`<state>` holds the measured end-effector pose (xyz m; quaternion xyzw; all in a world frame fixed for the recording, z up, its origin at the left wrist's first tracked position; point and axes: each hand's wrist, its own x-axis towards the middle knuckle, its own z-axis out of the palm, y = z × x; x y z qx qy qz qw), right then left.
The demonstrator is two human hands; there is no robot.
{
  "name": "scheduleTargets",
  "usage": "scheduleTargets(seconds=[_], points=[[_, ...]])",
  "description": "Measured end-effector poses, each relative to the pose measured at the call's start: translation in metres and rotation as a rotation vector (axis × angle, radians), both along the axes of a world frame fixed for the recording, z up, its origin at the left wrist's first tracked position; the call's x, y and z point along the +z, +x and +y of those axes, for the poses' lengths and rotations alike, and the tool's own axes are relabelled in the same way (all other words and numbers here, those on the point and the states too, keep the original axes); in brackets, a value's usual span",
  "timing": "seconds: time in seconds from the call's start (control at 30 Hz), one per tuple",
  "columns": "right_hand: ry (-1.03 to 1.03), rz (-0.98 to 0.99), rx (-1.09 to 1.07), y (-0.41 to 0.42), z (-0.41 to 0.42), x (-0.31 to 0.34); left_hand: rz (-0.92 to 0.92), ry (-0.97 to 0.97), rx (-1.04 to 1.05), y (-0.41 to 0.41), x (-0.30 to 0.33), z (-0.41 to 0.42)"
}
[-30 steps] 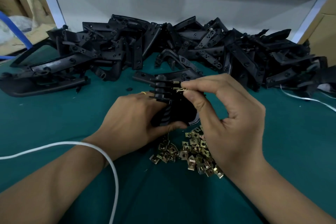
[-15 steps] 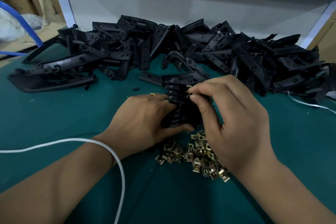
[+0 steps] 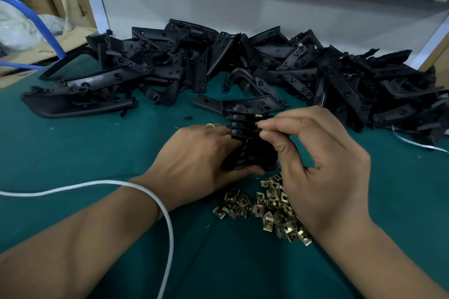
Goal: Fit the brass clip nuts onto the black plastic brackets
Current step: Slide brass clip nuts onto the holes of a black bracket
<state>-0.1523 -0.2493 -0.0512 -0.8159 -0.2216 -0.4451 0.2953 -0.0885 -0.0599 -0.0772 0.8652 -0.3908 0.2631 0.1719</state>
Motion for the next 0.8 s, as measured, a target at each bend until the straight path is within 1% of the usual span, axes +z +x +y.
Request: scheduleTargets(seconds=[0.23,0.43,0.47,0.53,0.67,0.73,0.8], points=[[-0.006,0.033,-0.003,0.000,0.001,-0.003,-0.040,0.027,-0.004,-0.002,0.001,0.000],[0.141,0.173,0.057,-0.001,0.002,0.001,-0.058,-0.033,-0.006,0.000,0.001,0.000],[0.179,0.208,0.072,-0.001,0.001,0.001,-0.069,-0.043,-0.011,0.001,0.001,0.001],[0.321,0.344,0.152,0.001,-0.002,0.001,-0.066,-0.035,-0.019,0.004,0.002,0.001],[0.627,0.657,0.432,0.003,-0.005,0.001,-0.075,-0.010,-0.050,0.008,-0.001,0.001],[0.747,0.744,0.506,0.002,-0.002,0.000,-0.102,-0.038,-0.079,0.009,-0.003,0.002],[0.821,0.771,0.516,0.002,0.002,-0.002,-0.086,-0.038,-0.095,0.008,-0.005,0.001]])
